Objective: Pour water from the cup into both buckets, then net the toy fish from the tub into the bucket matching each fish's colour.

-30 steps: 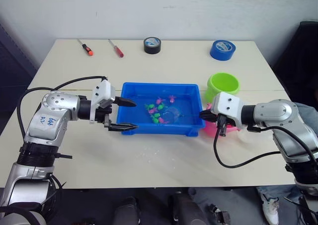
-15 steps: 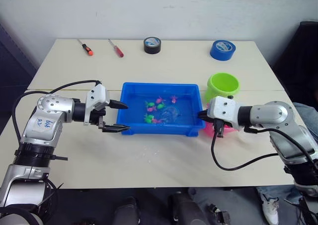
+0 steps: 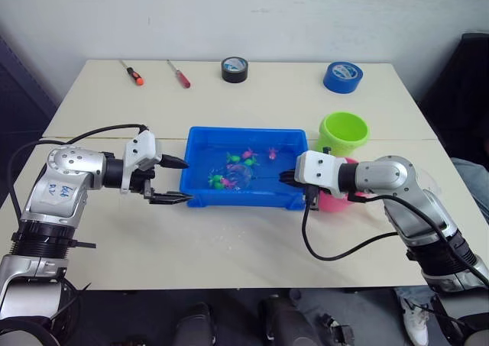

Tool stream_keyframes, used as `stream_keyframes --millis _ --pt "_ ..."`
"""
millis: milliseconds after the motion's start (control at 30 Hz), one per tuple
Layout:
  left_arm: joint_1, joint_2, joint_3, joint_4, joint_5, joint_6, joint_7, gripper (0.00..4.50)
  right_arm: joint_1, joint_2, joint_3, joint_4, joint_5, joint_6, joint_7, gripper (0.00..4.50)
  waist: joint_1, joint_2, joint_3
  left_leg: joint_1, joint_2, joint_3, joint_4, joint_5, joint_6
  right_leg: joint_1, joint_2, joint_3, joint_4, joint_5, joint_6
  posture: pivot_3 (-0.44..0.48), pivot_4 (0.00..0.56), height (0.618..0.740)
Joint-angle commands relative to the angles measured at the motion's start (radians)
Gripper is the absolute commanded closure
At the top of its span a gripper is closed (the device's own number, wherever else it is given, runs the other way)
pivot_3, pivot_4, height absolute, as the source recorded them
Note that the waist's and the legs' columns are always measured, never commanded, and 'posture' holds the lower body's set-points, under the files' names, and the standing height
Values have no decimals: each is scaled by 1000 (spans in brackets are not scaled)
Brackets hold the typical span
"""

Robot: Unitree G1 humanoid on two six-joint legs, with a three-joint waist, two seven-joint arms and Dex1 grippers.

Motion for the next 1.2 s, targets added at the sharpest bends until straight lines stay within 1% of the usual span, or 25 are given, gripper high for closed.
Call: stream_keyframes --millis 33,100,233,433,533,667,833,1033,1200 --pt "9 18 38 -23 -10 -4 4 19 -21 -3 -28 -26 16 11 7 4500 -1 0 0 0 0 0 0 0 0 0 0 0 0 0 0 0 150 740" --pt "10 18 39 -25 -10 -3 5 19 -21 -4 -30 -29 18 16 9 4500 -2 0 0 0 0 0 0 0 0 0 0 0 0 0 0 0 150 740" --pt "13 17 39 -24 -9 -4 8 19 -11 12 -58 -57 82 113 9 4500 -2 0 0 0 0 0 0 0 0 0 0 0 0 0 0 0 150 740" --pt "8 44 31 66 32 -51 -1 19 -31 5 7 -26 6 61 0 4500 -5 0 0 0 0 0 0 0 0 0 1 0 0 0 0 0 150 740" --pt "-1 52 34 97 37 -69 -6 19 -43 25 37 2 -21 45 -3 4500 -8 0 0 0 0 0 0 0 0 0 1 0 0 0 0 0 150 740" --pt "-14 55 40 118 37 -74 -4 19 -85 83 66 60 -46 26 -22 4500 -13 0 0 0 0 0 0 0 0 0 0 0 0 0 0 0 150 740" --pt "-9 55 43 108 33 -71 0 19 -115 123 71 108 -51 12 -30 4500 -21 0 0 0 0 -1 0 0 0 0 0 -1 1 0 0 0 150 740" --pt "-4 55 49 104 32 -73 4 19 -123 151 37 102 -2 62 -20 4500 -26 0 0 0 0 -1 0 0 0 0 0 -1 1 0 0 0 150 740" --pt "-6 51 54 110 35 -75 4 19 -129 159 64 118 -19 50 -22 4500 -24 0 0 0 0 -1 0 0 0 0 0 -1 1 0 0 0 150 740"
